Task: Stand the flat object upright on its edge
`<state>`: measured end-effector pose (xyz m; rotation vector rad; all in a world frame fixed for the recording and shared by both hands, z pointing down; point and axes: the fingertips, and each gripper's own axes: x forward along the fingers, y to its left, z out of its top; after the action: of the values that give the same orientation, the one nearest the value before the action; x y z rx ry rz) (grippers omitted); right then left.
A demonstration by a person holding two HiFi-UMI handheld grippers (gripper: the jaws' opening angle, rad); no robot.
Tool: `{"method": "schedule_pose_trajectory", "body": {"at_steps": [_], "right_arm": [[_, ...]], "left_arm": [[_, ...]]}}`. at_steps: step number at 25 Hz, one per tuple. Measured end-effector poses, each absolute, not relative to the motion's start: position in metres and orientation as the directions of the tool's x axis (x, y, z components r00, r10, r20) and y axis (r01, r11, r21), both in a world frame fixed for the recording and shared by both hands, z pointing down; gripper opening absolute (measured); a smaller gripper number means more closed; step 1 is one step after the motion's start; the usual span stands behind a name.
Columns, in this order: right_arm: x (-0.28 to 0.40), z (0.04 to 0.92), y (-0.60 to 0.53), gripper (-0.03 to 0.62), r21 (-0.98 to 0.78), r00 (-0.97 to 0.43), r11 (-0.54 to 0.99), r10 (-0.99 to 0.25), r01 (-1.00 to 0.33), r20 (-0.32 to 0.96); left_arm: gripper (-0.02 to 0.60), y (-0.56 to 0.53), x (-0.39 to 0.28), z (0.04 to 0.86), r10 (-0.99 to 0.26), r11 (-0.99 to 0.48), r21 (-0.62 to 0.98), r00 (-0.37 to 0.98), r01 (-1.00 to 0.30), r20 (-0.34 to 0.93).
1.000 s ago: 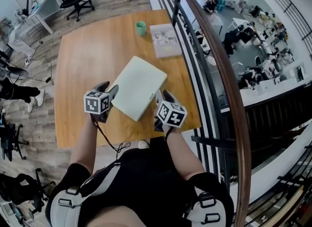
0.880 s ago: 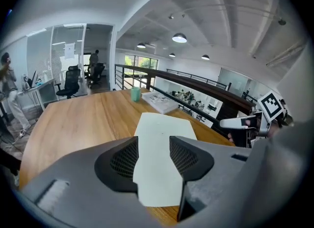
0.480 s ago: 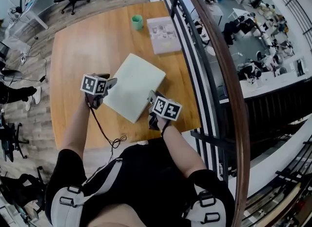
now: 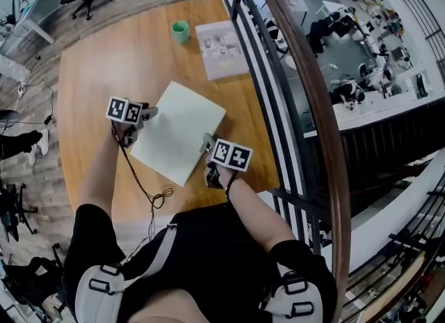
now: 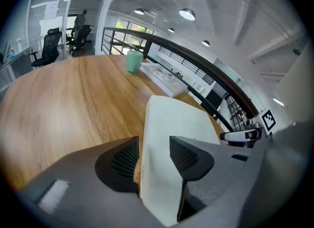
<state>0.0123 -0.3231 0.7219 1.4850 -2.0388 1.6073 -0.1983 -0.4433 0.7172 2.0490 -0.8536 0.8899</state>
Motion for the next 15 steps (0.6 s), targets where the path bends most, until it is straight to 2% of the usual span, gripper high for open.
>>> {"method": "schedule_pose_trajectory", "body": {"at_steps": [5,10,15], "right_arm": [[0.010,0.734,-0.325,0.117,-0.650,-0.509,-0.066,-0.564,-0.757,0.650],[0.009,0.749,-0.322,0.140,-0.600,-0.493,-0.045,-0.523,-0.799,0.696],[0.008,0.753,-0.324,0.140,-0.614,-0.522,-0.038,-0.485,-0.789,0.701]], "left_arm": [[0.187,-0.443,-0.190,0.739,-0.187,-0.512,0.445,0.601,-0.735,0.777],[0.186,-0.440,-0.189,0.748,-0.167,-0.372,0.609,0.696,-0.701,0.699],[0.186,-0.440,-0.189,0.753,-0.152,-0.364,0.637,0.719,-0.679,0.679]]}}
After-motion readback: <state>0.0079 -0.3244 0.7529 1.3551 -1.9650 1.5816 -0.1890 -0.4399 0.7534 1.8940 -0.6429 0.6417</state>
